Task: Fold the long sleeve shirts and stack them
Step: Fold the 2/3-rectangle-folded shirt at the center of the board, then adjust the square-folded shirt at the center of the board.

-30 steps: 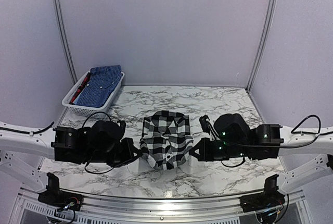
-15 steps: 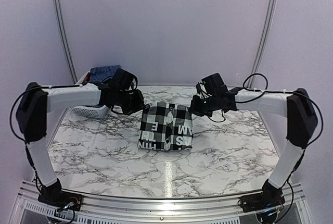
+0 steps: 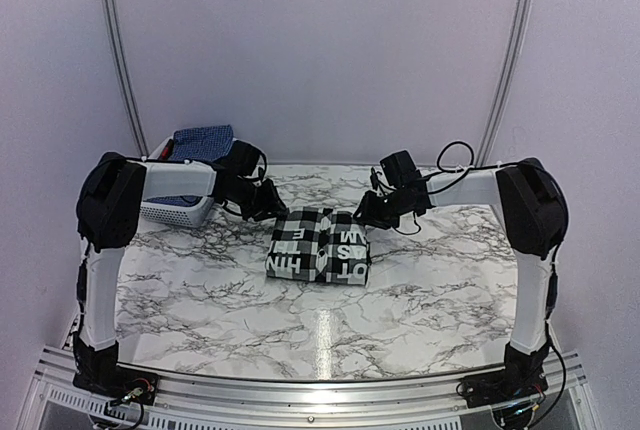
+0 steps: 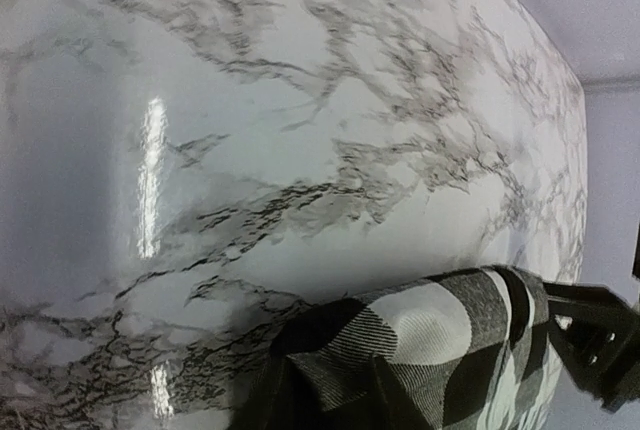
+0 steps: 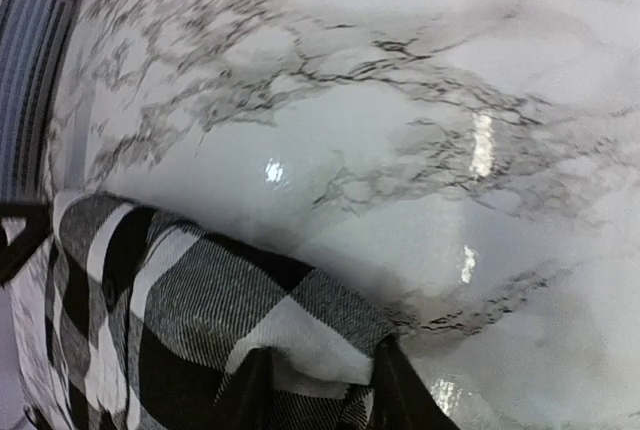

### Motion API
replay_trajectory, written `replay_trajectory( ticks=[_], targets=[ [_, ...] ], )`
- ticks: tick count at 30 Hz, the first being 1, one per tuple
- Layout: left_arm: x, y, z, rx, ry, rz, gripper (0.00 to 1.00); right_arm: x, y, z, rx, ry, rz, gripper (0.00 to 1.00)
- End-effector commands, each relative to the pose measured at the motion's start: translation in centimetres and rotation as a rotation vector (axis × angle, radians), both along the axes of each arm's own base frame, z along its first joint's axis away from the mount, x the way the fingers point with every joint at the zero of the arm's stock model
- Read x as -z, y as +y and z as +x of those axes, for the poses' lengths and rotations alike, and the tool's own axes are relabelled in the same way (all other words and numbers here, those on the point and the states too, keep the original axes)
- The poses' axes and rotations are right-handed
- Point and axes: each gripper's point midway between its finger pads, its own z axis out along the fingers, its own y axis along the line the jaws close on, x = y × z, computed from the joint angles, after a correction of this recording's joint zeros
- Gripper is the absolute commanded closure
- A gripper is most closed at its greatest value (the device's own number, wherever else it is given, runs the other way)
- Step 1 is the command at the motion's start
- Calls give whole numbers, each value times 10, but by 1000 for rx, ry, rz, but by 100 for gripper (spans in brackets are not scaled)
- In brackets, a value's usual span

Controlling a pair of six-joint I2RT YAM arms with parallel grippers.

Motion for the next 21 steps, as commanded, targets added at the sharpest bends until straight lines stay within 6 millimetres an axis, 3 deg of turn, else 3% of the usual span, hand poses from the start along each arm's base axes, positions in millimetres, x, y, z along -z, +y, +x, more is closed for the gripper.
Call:
replay_trajectory(
  ticks=[1,3,7,10,16,21],
  targets=[
    [-45,1,9,38,-122,-11,56,-47,-3,13,1,-116,-6,56],
    [-59,16,5,10,-155,18,44,-60,-12,6,12,-140,-22,49],
    [-57,48,-22,-40,-142,64,42,-65,-27,-26,24,-140,-3,47],
    [-48,64,-48,-55,-117,73,45,-55,-40,-52,43,-116,6,63],
    [-8,64,-97,-27,-11,3,58,-19,-24,-93,-23,-33,63,68],
    [4,53,-116,-11,9,-38,60,-15,-10,-101,-44,-16,81,68]
  ],
)
